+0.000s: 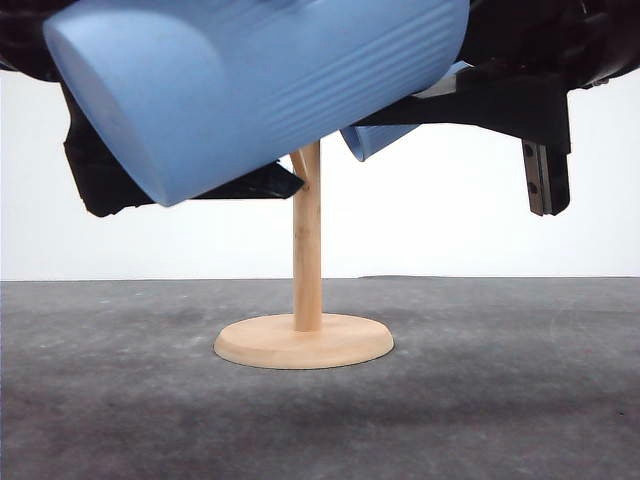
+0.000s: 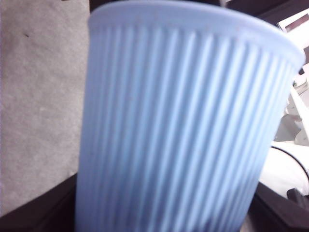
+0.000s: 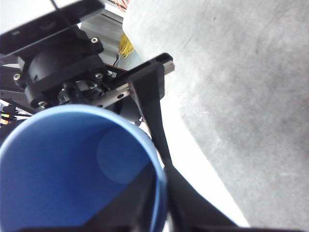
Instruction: Place three cups
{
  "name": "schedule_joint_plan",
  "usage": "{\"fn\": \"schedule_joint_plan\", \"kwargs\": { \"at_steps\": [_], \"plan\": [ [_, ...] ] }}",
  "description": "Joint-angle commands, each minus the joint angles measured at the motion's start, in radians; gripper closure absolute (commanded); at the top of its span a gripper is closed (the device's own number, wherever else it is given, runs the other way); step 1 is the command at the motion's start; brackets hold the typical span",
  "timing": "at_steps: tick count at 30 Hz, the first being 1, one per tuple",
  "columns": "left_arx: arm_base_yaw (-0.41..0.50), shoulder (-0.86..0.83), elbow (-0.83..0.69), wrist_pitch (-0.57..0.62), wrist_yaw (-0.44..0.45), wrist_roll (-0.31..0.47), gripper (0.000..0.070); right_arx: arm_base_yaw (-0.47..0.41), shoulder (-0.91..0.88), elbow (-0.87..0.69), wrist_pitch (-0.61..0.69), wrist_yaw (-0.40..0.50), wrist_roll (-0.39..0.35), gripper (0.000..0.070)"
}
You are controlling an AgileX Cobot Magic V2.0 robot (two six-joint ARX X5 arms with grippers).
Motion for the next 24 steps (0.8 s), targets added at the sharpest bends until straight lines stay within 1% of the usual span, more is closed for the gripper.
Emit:
{"fn": "schedule_joint_plan", "kwargs": {
  "at_steps": [1, 2, 7, 12, 16, 20, 22, 24],
  "plan": [
    [-0.007, 0.011, 0.008, 0.004, -0.006, -0.051, 0.0237, 0.009, 0.008, 0.016, 0.012, -0.019, -0.01, 0.0555],
    [-0.007, 0.011, 0.008, 0.005, -0.006, -0.068, 0.0237, 0.009, 0.008, 0.016, 0.012, -0.019, -0.01, 0.0533],
    [-0.007, 0.011, 0.009, 0.006, -0.007, -0.181, 0.0244, 0.005, 0.008, 0.016, 0.012, -0.018, -0.03, 0.0529],
    [-0.007, 0.011, 0.009, 0.008, -0.011, -0.322, 0.0243, -0.03, 0.008, 0.016, 0.012, -0.014, -0.06, 0.0529],
    [-0.007, 0.011, 0.009, 0.013, -0.021, -0.453, 0.0243, -0.092, 0.008, 0.016, 0.012, -0.01, -0.1, 0.0529],
    [-0.007, 0.011, 0.009, 0.027, -0.061, -0.581, 0.0244, -0.177, 0.008, 0.016, 0.013, -0.009, -0.134, 0.0529],
    [-0.006, 0.011, 0.009, 0.059, -0.087, -0.627, 0.0253, -0.22, 0.007, 0.016, 0.018, -0.002, -0.143, 0.0529],
    [-0.006, 0.011, 0.009, 0.095, -0.114, -0.652, 0.0284, -0.255, 0.008, 0.016, 0.019, 0.007, -0.153, 0.0529]
  ]
}}
